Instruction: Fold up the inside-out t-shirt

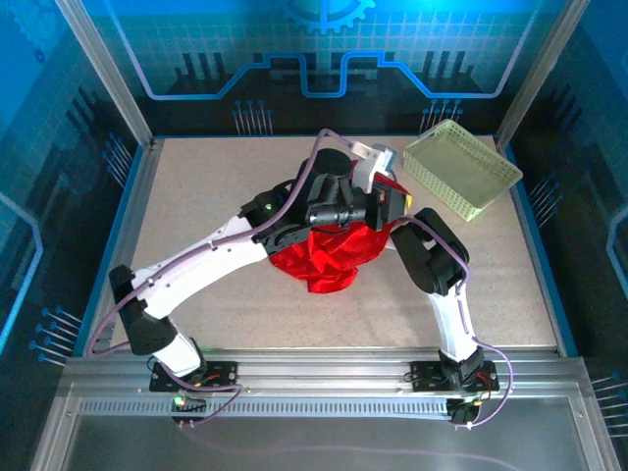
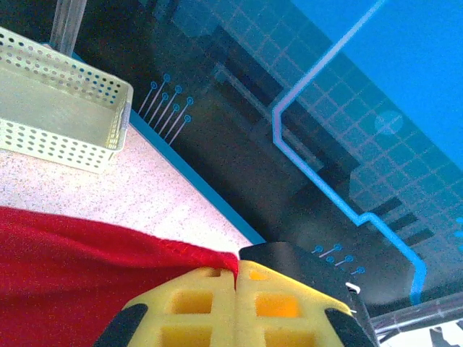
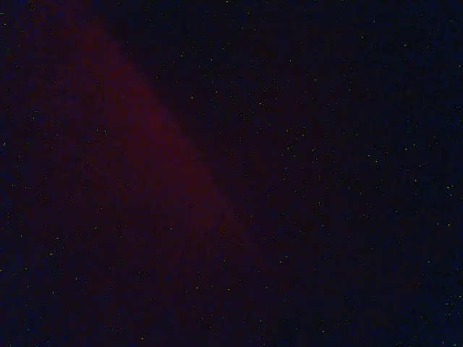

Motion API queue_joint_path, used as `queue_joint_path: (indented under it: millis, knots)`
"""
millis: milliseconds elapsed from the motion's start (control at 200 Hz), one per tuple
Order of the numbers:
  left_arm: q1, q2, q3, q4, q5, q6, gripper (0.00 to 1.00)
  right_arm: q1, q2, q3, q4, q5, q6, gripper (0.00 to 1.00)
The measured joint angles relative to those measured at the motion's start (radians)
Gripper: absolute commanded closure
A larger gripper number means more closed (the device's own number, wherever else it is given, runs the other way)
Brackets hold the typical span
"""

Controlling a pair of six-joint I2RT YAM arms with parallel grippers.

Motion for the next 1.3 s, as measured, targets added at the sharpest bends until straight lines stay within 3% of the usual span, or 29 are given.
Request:
queue_joint_path:
  millis: [290,380,640,870,1015,1156,1301]
  knots:
    - [0.091,-0.121,-0.107,0.038,-0.035,-0.027,1.00,-0.007,-0.049,-0.074,-0.019,0.039,0.074,0.34]
    - [0.149,-0.167,-0.147,0.039,-0.063,-0.027,1.00,-0.010,-0.079,-0.109,-0.043,0.059,0.085,0.36]
    - [0.377,-0.302,-0.278,0.013,-0.111,-0.030,1.00,-0.009,-0.129,-0.106,-0.223,0.155,0.124,0.10]
    - [0.452,-0.331,-0.348,0.003,-0.107,-0.048,1.00,0.006,-0.029,0.096,-0.474,0.237,0.128,0.07]
    - [0.460,-0.336,-0.357,0.002,-0.096,-0.056,1.00,0.019,-0.003,0.146,-0.554,0.273,0.128,0.11]
    - [0.470,-0.356,-0.363,0.000,-0.093,-0.056,1.00,0.029,0.043,0.225,-0.651,0.306,0.129,0.21]
    - [0.489,-0.383,-0.375,-0.008,-0.093,-0.056,1.00,0.038,0.072,0.278,-0.702,0.324,0.133,0.40]
